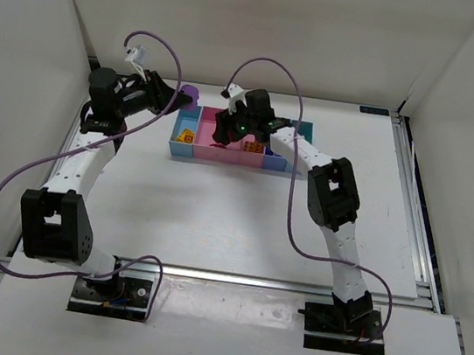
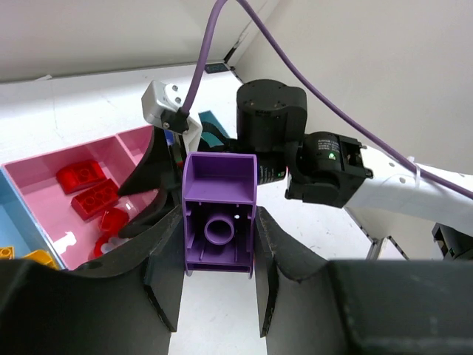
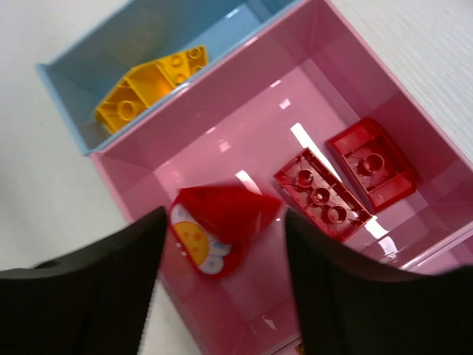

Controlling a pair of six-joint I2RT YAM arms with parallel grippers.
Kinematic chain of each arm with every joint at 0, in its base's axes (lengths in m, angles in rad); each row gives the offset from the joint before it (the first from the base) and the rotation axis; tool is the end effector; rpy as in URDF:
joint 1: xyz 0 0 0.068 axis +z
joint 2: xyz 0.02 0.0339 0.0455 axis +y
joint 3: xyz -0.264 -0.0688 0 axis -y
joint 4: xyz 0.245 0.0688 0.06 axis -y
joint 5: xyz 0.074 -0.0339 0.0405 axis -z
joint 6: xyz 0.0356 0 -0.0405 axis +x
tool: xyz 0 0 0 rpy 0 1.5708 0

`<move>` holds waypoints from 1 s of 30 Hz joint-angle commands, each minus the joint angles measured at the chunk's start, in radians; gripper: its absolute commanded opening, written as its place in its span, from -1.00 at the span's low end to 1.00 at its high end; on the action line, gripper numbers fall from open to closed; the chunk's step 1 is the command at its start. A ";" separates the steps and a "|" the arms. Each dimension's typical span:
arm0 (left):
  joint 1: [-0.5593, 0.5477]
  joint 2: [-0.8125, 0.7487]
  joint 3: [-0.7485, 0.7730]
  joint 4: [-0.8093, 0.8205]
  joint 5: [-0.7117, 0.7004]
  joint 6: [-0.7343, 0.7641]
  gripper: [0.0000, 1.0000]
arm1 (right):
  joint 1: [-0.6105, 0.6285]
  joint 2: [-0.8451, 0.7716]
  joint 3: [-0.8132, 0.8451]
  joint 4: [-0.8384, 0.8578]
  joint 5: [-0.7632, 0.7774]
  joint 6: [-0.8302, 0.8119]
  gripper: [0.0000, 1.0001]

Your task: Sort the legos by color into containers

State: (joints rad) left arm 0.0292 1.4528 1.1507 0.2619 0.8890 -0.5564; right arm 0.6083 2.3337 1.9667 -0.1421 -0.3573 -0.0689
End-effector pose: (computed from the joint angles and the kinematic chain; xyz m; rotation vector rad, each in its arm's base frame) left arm 0.3377 -0.0178 0.3562 0.2329 1.6985 -1.1071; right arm 0.4413 0.3225 0.2201 -0.9112 1.9145 0.6968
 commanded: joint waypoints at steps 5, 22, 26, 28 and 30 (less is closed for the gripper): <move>0.005 -0.005 -0.016 -0.039 -0.010 0.012 -0.47 | 0.010 0.013 0.041 0.041 0.152 -0.098 0.62; -0.288 0.320 0.210 -0.084 -0.062 0.104 -0.44 | -0.453 -0.661 -0.414 -0.145 0.106 -0.023 0.90; -0.368 0.417 0.317 -0.170 -0.096 0.173 -0.44 | -0.557 -0.754 -0.544 -0.157 0.023 -0.032 0.90; -0.402 0.472 0.381 -0.208 -0.139 0.197 -0.44 | -0.582 -0.792 -0.583 -0.151 0.017 -0.014 0.90; -0.422 0.527 0.432 -0.254 -0.188 0.220 -0.45 | -0.601 -0.813 -0.627 -0.133 0.012 -0.002 0.90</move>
State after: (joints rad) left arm -0.3656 1.9526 1.5085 0.0948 0.7830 -0.4015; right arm 0.0250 1.5452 1.3869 -0.2466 -0.2916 -0.0849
